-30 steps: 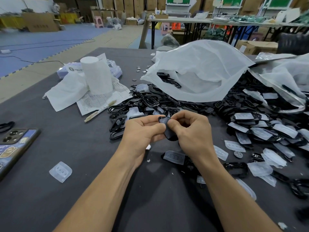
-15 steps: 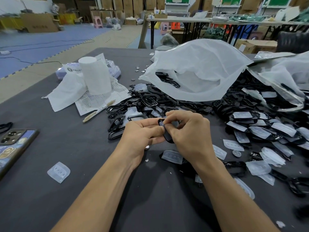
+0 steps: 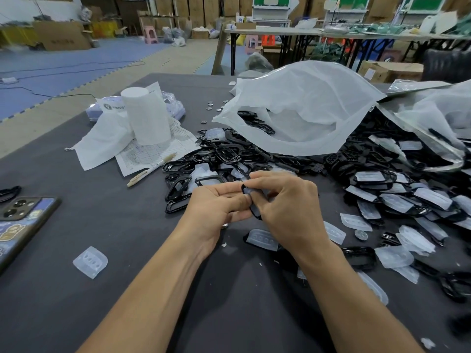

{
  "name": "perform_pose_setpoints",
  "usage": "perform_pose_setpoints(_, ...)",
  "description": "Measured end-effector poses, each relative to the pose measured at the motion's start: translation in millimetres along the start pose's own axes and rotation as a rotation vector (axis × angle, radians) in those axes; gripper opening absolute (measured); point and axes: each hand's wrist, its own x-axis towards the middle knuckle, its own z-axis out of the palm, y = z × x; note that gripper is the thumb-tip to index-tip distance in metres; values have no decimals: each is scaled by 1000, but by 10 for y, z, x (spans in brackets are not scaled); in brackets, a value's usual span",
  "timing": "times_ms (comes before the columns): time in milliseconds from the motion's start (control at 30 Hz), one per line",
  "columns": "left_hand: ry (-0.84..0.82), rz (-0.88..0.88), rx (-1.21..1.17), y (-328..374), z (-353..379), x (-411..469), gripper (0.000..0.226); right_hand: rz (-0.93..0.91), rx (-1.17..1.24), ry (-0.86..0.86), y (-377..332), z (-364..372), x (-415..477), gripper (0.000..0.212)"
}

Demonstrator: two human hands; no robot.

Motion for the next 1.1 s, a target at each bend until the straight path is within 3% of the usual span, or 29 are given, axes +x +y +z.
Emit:
perform_pose_setpoints(133, 2, -11, 12, -9, -7, 0, 26, -84, -37, 11, -2, 3, -2, 12)
perform_pose_setpoints(433, 13, -30, -17, -25, 11, -5, 21, -71, -42, -13, 18, 19, 22, 12)
perform_pose_setpoints(700, 34, -25, -14, -51, -6, 2, 21, 109, -19, -87, 32, -31, 64, 12)
perform_pose_setpoints(900, 28, -24, -18, -37, 0, 3, 26, 98, -39, -100, 23, -16, 43, 16)
perform_pose_setpoints(1100, 8, -71, -117, 40, -13, 22, 24, 451, 544, -33, 93, -62, 116, 24)
